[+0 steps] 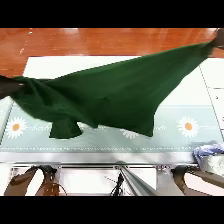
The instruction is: Fold the shirts.
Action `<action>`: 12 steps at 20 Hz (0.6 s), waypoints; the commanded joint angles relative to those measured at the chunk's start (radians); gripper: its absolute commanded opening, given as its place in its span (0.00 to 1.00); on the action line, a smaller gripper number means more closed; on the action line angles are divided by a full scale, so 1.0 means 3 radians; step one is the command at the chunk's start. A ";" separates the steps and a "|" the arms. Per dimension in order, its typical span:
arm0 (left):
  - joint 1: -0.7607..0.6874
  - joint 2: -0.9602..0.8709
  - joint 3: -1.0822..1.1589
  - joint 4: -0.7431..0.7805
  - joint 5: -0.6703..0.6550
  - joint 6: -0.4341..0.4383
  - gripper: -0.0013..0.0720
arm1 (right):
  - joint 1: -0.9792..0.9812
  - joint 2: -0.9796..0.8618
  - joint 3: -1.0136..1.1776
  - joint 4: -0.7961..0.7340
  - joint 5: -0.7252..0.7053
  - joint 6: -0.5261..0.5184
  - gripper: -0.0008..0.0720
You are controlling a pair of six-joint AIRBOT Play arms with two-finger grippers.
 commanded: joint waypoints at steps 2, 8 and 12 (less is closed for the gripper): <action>-0.0139 -0.0559 -0.0568 -0.0052 0.0937 0.0300 0.05 | 0.0003 -0.0738 -0.0029 0.0149 -0.0702 -0.0018 0.03; -0.0577 -0.1714 -0.0562 -0.0429 0.2271 0.1247 0.05 | 0.0001 -0.1386 -0.0029 0.0507 -0.1225 -0.0003 0.03; -0.0668 -0.2234 -0.0558 -0.0429 0.2730 0.1245 0.05 | 0.0003 -0.1740 -0.0029 0.0512 -0.1120 0.0165 0.03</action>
